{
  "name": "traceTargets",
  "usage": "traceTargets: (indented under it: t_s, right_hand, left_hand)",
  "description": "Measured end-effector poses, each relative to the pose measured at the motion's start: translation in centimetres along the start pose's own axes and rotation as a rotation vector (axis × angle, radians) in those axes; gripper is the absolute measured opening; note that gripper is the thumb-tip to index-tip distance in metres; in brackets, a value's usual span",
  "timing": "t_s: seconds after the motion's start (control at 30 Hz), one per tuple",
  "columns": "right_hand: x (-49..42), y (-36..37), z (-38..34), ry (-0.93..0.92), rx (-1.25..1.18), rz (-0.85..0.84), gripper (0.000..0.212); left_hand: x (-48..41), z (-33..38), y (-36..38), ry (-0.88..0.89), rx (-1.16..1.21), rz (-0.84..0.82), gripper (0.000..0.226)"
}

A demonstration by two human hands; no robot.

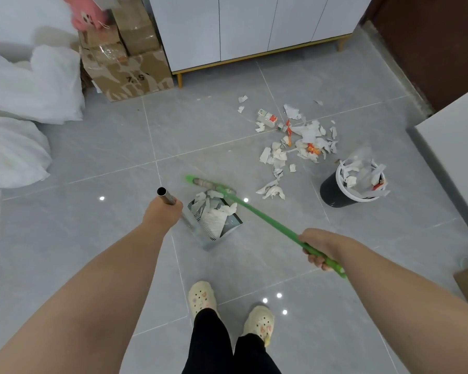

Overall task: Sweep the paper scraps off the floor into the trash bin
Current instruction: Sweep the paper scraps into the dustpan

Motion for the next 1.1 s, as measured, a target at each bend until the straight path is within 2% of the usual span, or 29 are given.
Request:
traceTargets:
  t_s: [0.13,0.27,0.37,0.5,0.73,0.87,1.0,1.1]
  right_hand:
    - [-0.8,-2.5,-0.2,-0.024,-0.122,0.163,0.024]
    - [-1.4,-2.9,-2.3,-0.062,-0.071,0.306,0.015]
    - [-2.5,-1.1,-2.9,-0.017,0.04,0.238,0.028]
    - [-1.5,1.3,-1.7,0.066,0.191,0.151,0.029]
    - [-0.8,3.3,0.1,0.092,0.033,-0.127,0.022]
    - [-0.1,1.9,1.5,0.045,-0.055,-0.11,0.023]
    - [-0.2,0.1,2.1,0.003,-0.155,-0.06,0.018]
    - [-0.4,-1.0,0.7,-0.027,-0.136,0.0,0.021]
  left_hand:
    - [0.2,-1.0,0.3,-0.003,0.036,-0.025,0.028]
    - [0.6,-0.9,0.6,0.038,0.074,-0.08,0.02]
    - [0.7,-1.2,0.7,0.051,0.075,-0.117,0.02]
    - [0.9,-0.6,0.9,0.04,0.056,-0.115,0.017]
    - [2.2,0.4,1.1,-0.03,0.067,0.01,0.024]
    - [3.3,0.9,0.8,-0.03,0.012,0.016,0.021]
    - [4.8,0.6,0.8,-0.077,0.024,0.108,0.02]
    - [5.9,-0.3,0.9,-0.13,0.059,0.185,0.024]
Point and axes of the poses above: each hand's wrist, its own x-axis away from the middle knuckle, its own y-axis out of the palm, z = x × y, the point moved 4 cm from there along -x, towards the middle knuckle, and after that the axes turned 15 degrees about y, right-handed, at the moved point
